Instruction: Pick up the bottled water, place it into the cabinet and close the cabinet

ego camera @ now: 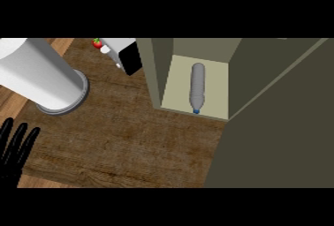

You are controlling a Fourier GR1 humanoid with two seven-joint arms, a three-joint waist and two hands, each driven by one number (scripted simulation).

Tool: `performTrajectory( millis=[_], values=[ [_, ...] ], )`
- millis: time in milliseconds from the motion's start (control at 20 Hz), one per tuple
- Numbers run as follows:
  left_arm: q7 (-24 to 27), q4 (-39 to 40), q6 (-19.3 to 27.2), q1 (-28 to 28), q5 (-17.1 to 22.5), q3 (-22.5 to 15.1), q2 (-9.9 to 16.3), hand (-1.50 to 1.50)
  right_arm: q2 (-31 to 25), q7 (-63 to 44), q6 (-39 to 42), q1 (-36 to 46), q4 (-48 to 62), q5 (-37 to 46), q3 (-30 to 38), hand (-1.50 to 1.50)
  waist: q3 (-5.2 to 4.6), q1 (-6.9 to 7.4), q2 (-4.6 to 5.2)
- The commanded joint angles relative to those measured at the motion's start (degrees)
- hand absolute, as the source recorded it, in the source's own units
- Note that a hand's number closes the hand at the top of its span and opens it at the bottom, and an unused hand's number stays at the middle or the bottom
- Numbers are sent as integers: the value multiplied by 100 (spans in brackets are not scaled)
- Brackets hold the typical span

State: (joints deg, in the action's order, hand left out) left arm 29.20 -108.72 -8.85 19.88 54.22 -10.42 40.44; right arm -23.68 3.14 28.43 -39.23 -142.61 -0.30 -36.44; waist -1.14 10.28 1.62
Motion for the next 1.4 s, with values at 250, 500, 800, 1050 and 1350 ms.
performTrajectory(
  millis=[250,500,800,1050,1350],
  values=[
    [-100,68,-284,-53,66,73,199,-150,-297,-665,559,1147,-208,345,-529,-150,-60,377,15],
    [-133,80,-346,-43,156,211,301,-150,-195,-783,474,1494,-136,141,-455,150,-43,356,18],
    [-134,140,-396,-83,171,280,342,-150,-343,-927,582,1835,-54,162,-324,150,-68,366,25],
    [-163,186,-461,-50,230,267,342,-150,-254,-906,520,1976,-32,42,-237,150,-69,317,39],
    [-147,225,-531,-101,281,371,385,-150,-177,-884,498,1763,146,-299,-326,150,-61,328,157]
  ],
)
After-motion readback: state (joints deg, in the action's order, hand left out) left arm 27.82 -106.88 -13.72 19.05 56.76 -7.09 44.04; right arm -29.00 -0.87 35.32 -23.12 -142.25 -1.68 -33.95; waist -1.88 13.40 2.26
